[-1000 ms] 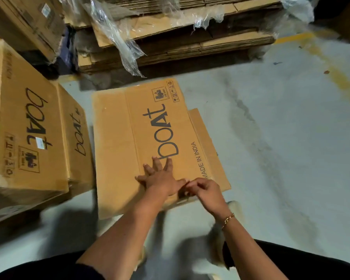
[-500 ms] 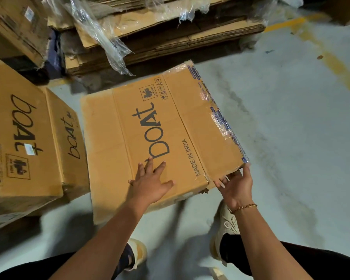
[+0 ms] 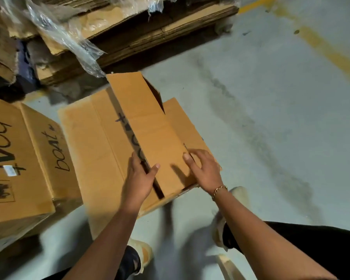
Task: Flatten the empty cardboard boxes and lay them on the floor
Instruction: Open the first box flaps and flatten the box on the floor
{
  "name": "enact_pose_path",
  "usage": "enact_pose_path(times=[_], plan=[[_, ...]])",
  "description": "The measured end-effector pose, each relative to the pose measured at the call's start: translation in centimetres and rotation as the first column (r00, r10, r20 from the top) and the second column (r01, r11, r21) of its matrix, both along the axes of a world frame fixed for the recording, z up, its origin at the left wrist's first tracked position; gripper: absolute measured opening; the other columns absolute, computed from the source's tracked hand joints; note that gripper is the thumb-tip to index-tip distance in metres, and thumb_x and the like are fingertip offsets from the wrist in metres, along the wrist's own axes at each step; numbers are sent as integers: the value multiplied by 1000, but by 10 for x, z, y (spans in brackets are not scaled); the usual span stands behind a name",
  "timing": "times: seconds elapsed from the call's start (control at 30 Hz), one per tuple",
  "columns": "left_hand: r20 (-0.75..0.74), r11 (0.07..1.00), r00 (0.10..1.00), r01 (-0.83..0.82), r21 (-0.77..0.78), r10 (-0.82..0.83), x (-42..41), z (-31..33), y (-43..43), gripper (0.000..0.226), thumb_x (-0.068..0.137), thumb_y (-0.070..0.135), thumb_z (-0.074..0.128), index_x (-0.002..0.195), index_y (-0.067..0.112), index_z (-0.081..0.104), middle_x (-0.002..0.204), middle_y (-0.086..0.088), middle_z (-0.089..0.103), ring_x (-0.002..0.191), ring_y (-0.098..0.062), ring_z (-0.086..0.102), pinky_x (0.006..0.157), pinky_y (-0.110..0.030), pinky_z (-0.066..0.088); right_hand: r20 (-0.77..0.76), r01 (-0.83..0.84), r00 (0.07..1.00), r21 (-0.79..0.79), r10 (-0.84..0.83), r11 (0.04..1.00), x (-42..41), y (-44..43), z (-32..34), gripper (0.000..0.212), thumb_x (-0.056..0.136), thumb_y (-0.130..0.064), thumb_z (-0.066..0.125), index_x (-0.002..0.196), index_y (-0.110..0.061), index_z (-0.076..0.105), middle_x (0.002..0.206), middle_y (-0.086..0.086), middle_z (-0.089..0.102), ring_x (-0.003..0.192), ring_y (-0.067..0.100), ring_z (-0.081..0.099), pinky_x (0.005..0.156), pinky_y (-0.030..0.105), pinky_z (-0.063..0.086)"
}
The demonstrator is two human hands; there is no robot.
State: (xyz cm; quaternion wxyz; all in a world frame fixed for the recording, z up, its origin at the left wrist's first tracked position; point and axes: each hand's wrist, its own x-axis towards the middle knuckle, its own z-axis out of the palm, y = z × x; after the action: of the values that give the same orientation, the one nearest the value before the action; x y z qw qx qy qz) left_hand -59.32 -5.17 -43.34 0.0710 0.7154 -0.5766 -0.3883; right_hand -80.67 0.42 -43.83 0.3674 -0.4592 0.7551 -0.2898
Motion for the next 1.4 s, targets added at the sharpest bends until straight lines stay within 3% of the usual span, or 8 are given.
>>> enact_pose_path(times=[0.17, 0.37, 0.5, 0.57, 0.67, 0.93, 1.23, 1.4], plan=[[277, 937, 928, 302, -175, -248, 3, 2, 16, 79, 94, 65, 42, 154, 48, -6, 167, -6, -7, 153, -35, 10, 108, -62, 38, 34, -366, 928, 261, 371, 893, -25, -85, 4, 53, 98, -59, 32, 141, -30, 46, 134, 4, 63, 127, 30, 53, 107, 45, 40], [515, 824, 766, 536, -183, -384, 8, 1, -3, 64, 99, 64, 29, 156, 35, 23, 168, -2, -9, 154, -31, -6, 115, -67, 17, -415, -442, 578, 565, 703, 697, -68, -107, 11, 57, 100, -61, 24, 113, -22, 63, 113, 9, 68, 116, 29, 58, 101, 42, 34], [525, 784, 729, 596, -172, -439, 14, 0, -5, 65, 99, 64, 29, 155, 30, 26, 169, -2, -2, 155, -27, -4, 119, -65, 10, -170, -324, 792, 697, 587, 639, -91, -54, -2, 58, 99, -59, 36, 128, -14, 58, 110, 10, 69, 109, 33, 67, 77, 35, 49], [517, 780, 731, 600, -177, -445, 14, -1, -7, 65, 99, 64, 30, 155, 30, 27, 169, -2, 1, 155, -26, -3, 119, -64, 9, 184, -283, 957, 761, 224, 584, -85, -20, -10, 66, 99, -61, 38, 140, -9, 47, 117, 15, 68, 100, 40, 72, 67, 37, 57], [519, 774, 727, 607, -180, -450, 13, 2, -13, 63, 99, 62, 35, 152, 28, 33, 168, -6, 9, 155, -28, 1, 120, -62, 8, 490, -260, 846, 724, -211, 639, -55, 12, -7, 79, 89, -76, 44, 143, -19, 42, 129, 16, 56, 96, 39, 74, 72, 44, 63], [662, 650, 628, 709, -272, -409, -10, 13, -86, 56, 85, 70, 41, 111, 24, 58, 115, -2, 51, 122, -27, 44, 111, -57, 27, 523, -495, 842, 656, 130, 570, -37, -2, -10, 84, 78, -83, 50, 130, -17, 55, 113, 11, 63, 95, 24, 76, 76, 40, 64], [696, 723, 513, 691, 13, -502, -98, 0, -294, 46, 90, 53, 48, 134, 44, 55, 168, -5, 6, 152, -34, 1, 117, -65, 1, 561, -593, 790, 598, 247, 540, -52, -17, -14, 55, 77, -87, 45, 99, -39, 61, 88, -10, 67, 77, 1, 70, 64, 14, 54], [705, 736, 464, 666, 121, -536, -108, -11, -355, 60, 92, 58, 46, 149, 42, 38, 168, -5, 3, 152, -40, -10, 115, -69, -8, 596, -568, 778, 533, 199, 627, -52, -19, -24, 39, 80, -80, 54, 70, -48, 76, 81, -29, 73, 89, -15, 64, 98, 16, 43]])
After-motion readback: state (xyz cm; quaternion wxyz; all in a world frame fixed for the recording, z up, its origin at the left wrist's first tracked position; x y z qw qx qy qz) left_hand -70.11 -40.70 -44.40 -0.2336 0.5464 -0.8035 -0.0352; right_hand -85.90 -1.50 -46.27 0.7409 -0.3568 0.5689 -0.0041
